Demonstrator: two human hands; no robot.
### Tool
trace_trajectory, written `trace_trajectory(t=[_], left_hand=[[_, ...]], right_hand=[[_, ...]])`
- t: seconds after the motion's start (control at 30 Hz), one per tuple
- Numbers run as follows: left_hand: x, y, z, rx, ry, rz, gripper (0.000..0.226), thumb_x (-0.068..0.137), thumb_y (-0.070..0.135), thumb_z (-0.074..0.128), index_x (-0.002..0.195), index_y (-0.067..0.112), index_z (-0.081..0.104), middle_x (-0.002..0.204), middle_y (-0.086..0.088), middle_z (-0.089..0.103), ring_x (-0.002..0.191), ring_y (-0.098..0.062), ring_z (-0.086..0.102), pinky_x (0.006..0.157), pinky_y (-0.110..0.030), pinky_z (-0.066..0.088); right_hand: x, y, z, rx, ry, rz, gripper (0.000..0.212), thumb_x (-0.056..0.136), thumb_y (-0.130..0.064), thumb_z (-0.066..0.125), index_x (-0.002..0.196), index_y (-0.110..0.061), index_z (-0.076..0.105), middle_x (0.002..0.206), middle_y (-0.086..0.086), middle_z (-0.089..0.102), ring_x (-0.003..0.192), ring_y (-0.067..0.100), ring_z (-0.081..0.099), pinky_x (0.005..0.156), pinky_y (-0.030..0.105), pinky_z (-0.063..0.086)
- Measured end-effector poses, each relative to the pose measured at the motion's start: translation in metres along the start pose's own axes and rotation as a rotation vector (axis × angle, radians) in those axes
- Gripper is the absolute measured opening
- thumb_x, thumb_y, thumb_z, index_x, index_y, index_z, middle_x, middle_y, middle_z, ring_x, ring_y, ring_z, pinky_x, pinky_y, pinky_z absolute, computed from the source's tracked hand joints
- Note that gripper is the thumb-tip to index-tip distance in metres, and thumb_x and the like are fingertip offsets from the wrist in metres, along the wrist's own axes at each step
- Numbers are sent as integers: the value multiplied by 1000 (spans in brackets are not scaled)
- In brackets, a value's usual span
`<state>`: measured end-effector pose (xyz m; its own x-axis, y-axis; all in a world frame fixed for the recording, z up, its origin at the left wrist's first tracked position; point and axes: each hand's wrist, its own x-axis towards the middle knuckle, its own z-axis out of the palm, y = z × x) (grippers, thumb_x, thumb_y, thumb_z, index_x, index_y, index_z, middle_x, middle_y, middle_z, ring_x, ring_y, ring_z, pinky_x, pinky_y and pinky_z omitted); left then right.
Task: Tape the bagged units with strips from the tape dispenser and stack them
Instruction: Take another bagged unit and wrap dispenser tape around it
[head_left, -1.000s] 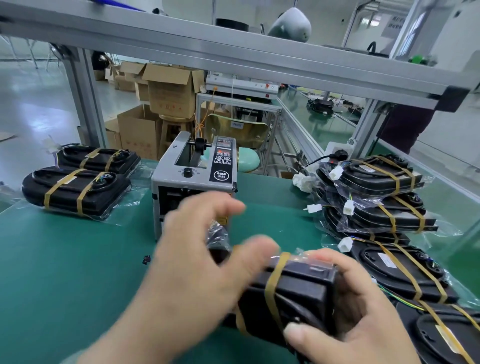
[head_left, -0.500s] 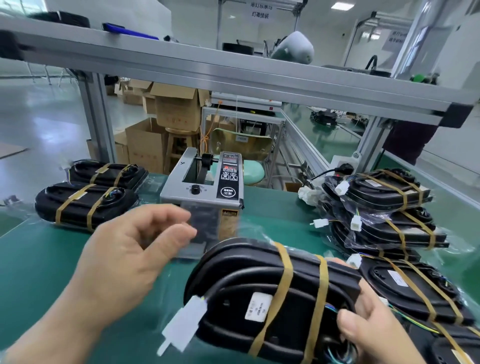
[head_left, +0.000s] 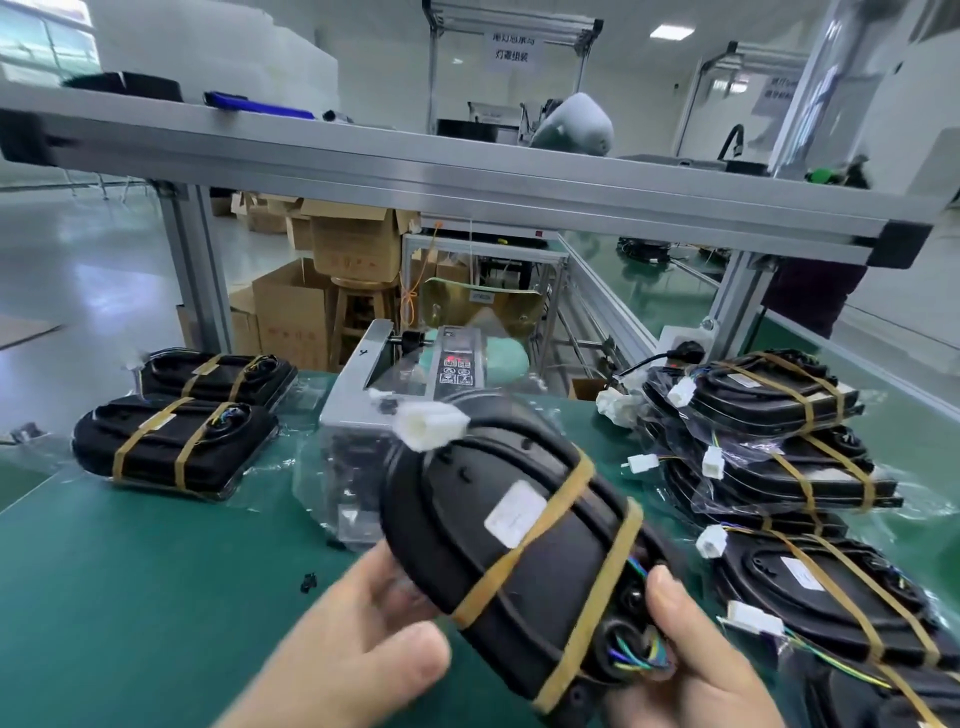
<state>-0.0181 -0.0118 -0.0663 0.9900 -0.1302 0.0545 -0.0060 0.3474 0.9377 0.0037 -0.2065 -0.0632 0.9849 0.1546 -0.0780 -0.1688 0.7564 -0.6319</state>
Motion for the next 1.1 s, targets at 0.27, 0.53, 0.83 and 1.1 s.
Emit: trace_trajectory(t=[0.27, 0.53, 0.83, 1.1], left_hand=[[2, 14, -1, -384, 363, 79, 39, 66, 19, 60, 100, 2, 70, 102, -23, 71, 86, -36, 71, 65, -47, 59], [-5, 9, -9, -376, 334, -7, 31, 69, 24, 55, 84, 10, 78, 99, -20, 72, 81, -32, 72, 59, -45, 59], [-5, 9, -25, -382, 389, 44, 33, 74, 30, 55, 91, 16, 78, 102, -14, 73, 84, -28, 73, 57, -39, 58], [-7, 2, -14, -356, 404, 48, 33, 69, 23, 56, 92, 7, 74, 98, -21, 72, 80, -34, 72, 57, -44, 58]], right_hand=[[24, -19, -3, -318, 70, -93, 34, 59, -5, 85, 88, -8, 69, 55, 3, 57, 41, 7, 43, 46, 18, 38], [23, 1, -13, -324, -44, 26, 58, 57, -23, 86, 111, -11, 66, 87, 14, 72, 63, 21, 65, 57, 29, 49], [13, -2, -19, -1031, 25, -786, 19, 72, -11, 76, 81, -25, 67, 77, -9, 68, 61, 6, 58, 60, 13, 45], [13, 24, -3, -604, -68, -118, 4, 65, -3, 68, 65, -2, 72, 66, 1, 66, 57, 10, 55, 58, 21, 44]])
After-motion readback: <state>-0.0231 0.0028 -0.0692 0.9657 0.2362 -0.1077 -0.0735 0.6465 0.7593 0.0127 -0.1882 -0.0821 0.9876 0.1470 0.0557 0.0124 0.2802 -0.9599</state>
